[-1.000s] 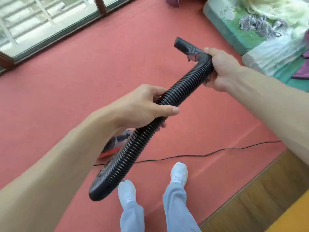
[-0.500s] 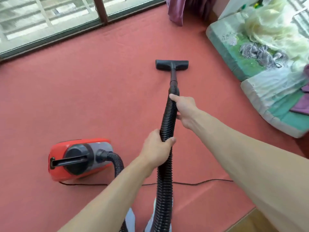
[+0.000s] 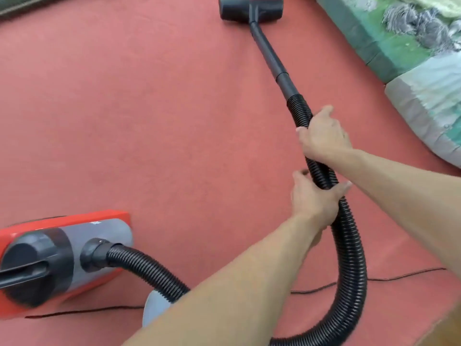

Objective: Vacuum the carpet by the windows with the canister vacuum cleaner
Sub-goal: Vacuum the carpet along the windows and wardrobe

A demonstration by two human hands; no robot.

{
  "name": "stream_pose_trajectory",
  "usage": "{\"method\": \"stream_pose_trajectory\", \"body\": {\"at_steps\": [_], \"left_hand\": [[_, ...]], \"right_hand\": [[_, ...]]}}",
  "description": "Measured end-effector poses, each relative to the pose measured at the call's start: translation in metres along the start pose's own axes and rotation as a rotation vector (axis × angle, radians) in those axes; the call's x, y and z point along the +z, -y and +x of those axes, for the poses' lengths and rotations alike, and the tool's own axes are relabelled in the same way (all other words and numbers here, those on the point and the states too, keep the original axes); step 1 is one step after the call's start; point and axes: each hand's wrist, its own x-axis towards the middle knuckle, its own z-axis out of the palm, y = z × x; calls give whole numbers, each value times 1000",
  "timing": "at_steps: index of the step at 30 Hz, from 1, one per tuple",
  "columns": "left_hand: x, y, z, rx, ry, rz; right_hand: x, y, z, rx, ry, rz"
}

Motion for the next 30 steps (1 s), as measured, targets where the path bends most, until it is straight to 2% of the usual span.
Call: {"method": "stream_pose_trajectory", "body": {"at_steps": [2,4,7,9,13,17,23,27,30], "left_hand": [[12,-4,30,109,6,-49],[18,5,60,231,-28,-4],[14,43,110,274,-143,222],[5,75,146,251,-185,272],[-9,121,189,291,-144,408],[-30,141,201,340,-66,691],[-72,117,151,286,-29,986],[-119,56,75,252,32,1187],[-159,2,6,137,49,1261]], "right_hand": [[5,-7,26,-74,-113,-32],[20,-16,45,-108,-114,-11],[59,-35,57,-195,48,16],[94,-51,56,-251,151,9],[161,-79,51,-264,259,-4],[190,-93,45,-206,276,-9],[152,-86,2,-144,293,-43],[87,-64,-39,-158,345,-45],[25,-34,-69,-222,371,-69]]}}
